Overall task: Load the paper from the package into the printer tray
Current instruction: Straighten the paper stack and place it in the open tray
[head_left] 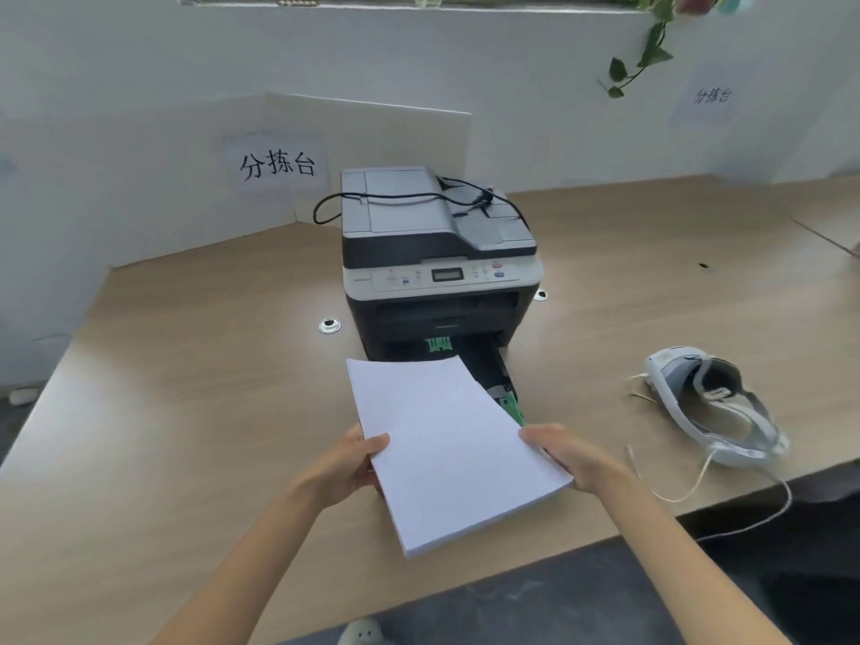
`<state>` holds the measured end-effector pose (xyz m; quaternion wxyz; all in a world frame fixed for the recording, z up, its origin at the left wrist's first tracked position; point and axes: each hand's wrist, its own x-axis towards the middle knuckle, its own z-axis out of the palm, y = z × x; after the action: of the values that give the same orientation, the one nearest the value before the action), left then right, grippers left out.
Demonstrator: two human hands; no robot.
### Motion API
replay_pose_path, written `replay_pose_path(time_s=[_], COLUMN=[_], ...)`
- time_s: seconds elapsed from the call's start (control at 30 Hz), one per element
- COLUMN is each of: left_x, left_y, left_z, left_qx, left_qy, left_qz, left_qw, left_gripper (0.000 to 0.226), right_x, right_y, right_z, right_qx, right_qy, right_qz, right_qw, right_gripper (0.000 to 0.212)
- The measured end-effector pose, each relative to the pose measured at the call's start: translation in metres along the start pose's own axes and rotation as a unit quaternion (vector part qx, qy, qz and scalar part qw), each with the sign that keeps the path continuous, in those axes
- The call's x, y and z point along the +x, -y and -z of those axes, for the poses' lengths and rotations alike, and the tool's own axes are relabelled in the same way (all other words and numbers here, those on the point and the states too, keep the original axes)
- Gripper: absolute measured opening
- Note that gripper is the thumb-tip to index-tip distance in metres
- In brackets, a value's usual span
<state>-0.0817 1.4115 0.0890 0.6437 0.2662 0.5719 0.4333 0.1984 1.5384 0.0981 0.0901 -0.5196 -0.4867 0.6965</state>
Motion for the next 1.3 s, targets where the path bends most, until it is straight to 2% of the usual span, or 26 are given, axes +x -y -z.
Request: replay_pose_path(time_s=[0.07, 0.17, 0.3, 0.37, 0.6, 0.87, 0.97, 1.13, 1.3], left_x=[0.011, 0.035, 0.077, 0.094, 0.147, 0.185, 0.193, 0.203, 0.219], left_y=[-0.003, -0.008, -0.009, -0.008, 0.006, 0.006, 0.008, 0.015, 0.016], left_z=[-0.009, -0.019, -0.029, -0.033, -0.023, -0.026, -0.029, -0.029, -0.027], left_qx=[0.006, 0.031, 0.040, 0.053, 0.053, 0.054, 0.027, -0.004, 0.013], left_qy=[0.000, -0.026, -0.132, -0.156, -0.197, -0.262, -0.278, -0.300, -0.309], left_qz=[0.009, 0.026, 0.039, 0.048, 0.082, 0.086, 0.079, 0.082, 0.071], left_qw=[1.000, 0.999, 0.990, 0.985, 0.976, 0.960, 0.957, 0.950, 0.948], left_gripper=[0.026, 0.026, 0.026, 0.028, 0.030, 0.033, 0.023, 0.027, 0.028], right_x=[0.003, 0.018, 0.047, 0.058, 0.102, 0.155, 0.168, 0.186, 0.199], right_y=[0.005, 0.008, 0.007, 0.005, -0.005, -0.010, -0.011, -0.009, -0.009], right_z=[0.010, 0.021, 0.031, 0.033, 0.045, 0.054, 0.058, 0.059, 0.057], right_qx=[-0.067, -0.095, -0.059, -0.038, 0.015, 0.053, 0.064, 0.056, 0.053], right_qy=[-0.016, -0.043, -0.070, -0.076, -0.114, -0.105, -0.104, -0.110, -0.129], right_qz=[0.003, 0.001, 0.004, 0.001, -0.030, -0.072, -0.074, -0.068, -0.061], right_qw=[0.998, 0.995, 0.996, 0.996, 0.993, 0.991, 0.990, 0.990, 0.988], right_gripper=[0.036, 0.028, 0.026, 0.025, 0.023, 0.025, 0.029, 0.027, 0.028])
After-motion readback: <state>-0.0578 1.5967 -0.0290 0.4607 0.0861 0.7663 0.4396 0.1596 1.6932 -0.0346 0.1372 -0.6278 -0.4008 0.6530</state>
